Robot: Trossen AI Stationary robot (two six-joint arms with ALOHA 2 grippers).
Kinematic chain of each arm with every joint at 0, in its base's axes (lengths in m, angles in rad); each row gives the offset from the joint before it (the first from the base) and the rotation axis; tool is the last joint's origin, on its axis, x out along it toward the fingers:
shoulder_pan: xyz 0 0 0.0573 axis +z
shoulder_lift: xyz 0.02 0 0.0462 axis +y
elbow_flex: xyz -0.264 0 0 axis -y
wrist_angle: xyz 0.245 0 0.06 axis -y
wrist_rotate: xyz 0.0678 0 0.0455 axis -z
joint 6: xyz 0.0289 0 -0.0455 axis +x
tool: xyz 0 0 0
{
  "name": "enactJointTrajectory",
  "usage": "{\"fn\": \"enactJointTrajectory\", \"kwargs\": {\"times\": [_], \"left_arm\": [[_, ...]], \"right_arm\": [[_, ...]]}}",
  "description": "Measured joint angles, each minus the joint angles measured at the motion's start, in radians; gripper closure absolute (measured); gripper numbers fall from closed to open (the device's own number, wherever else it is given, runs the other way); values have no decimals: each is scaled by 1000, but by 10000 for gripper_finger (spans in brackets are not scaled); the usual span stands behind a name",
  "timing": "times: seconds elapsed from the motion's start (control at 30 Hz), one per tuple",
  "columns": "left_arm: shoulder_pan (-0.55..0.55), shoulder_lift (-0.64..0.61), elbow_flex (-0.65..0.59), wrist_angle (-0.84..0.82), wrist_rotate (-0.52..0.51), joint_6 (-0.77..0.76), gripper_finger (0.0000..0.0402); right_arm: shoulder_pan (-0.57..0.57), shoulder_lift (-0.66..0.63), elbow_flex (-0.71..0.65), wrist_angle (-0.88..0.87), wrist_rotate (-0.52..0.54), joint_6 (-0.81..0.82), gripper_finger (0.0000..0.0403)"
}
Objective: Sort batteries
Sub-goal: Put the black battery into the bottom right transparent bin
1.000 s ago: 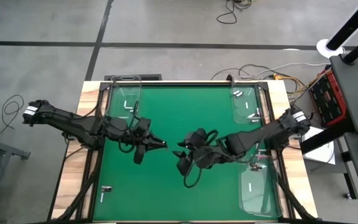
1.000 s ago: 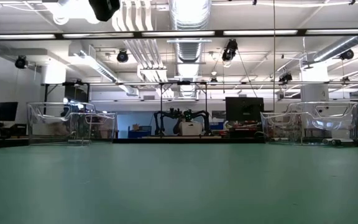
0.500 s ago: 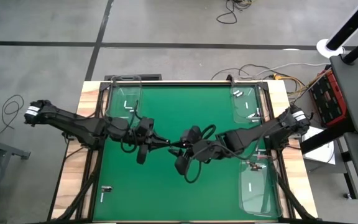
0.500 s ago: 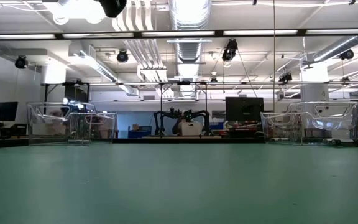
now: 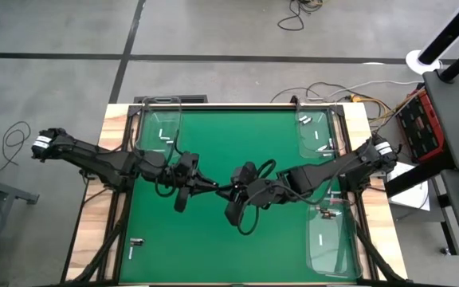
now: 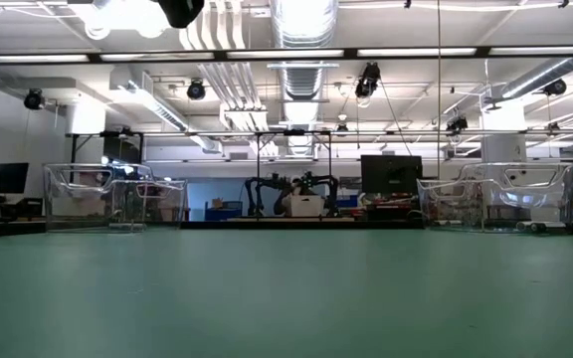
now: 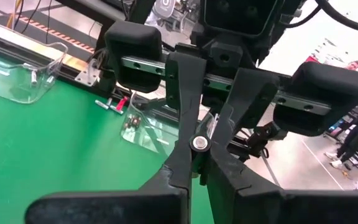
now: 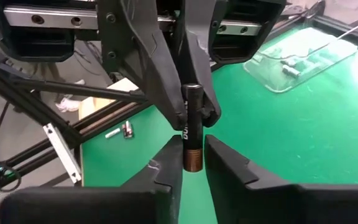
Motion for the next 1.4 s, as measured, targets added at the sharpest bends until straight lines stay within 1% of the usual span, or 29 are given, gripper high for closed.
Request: {"fn": "enactJointTrajectory", "kwargs": {"times": [0.07,0.13,0.3,0.43,0.57,0.7,0.83,0.93,1.0,1.07,1.17,1.23,1.3,1.33,1.4], "left_arm": [[0,0,0,0,6,11,387],[0,-2,0,-6,9,22,371],[0,-42,0,-78,13,77,305],[0,-117,0,-164,21,113,252],[0,-222,0,-348,36,119,223],[0,-324,0,-546,36,107,218],[0,-398,0,-656,26,121,222],[0,-432,0,-677,2,144,227],[0,-445,0,-677,-3,158,230],[0,-449,0,-678,-5,164,232],[0,-448,0,-679,-7,157,233],[0,-443,0,-681,-8,136,233],[0,-437,0,-683,-8,120,233],[0,-433,0,-685,-8,114,233],[0,-426,0,-685,-9,101,233]], "right_arm": [[-1,-1,0,0,-9,0,382],[-1,-2,0,0,-9,2,382],[-1,-22,0,-6,-9,68,382],[12,-59,0,-42,-8,174,382],[55,-108,0,-232,-8,377,383],[145,-142,0,-535,-13,672,383],[282,-148,0,-817,-107,957,382],[387,-135,-8,-942,-192,1091,382],[452,-126,-23,-996,-253,1075,382],[507,-120,-49,-1042,-291,998,382],[571,-120,-105,-1079,-297,850,381],[600,-121,-156,-1078,-309,755,381],[618,-121,-210,-1058,-351,614,381],[624,-121,-243,-1041,-382,548,381],[626,-122,-316,-1007,-456,473,381]]}}
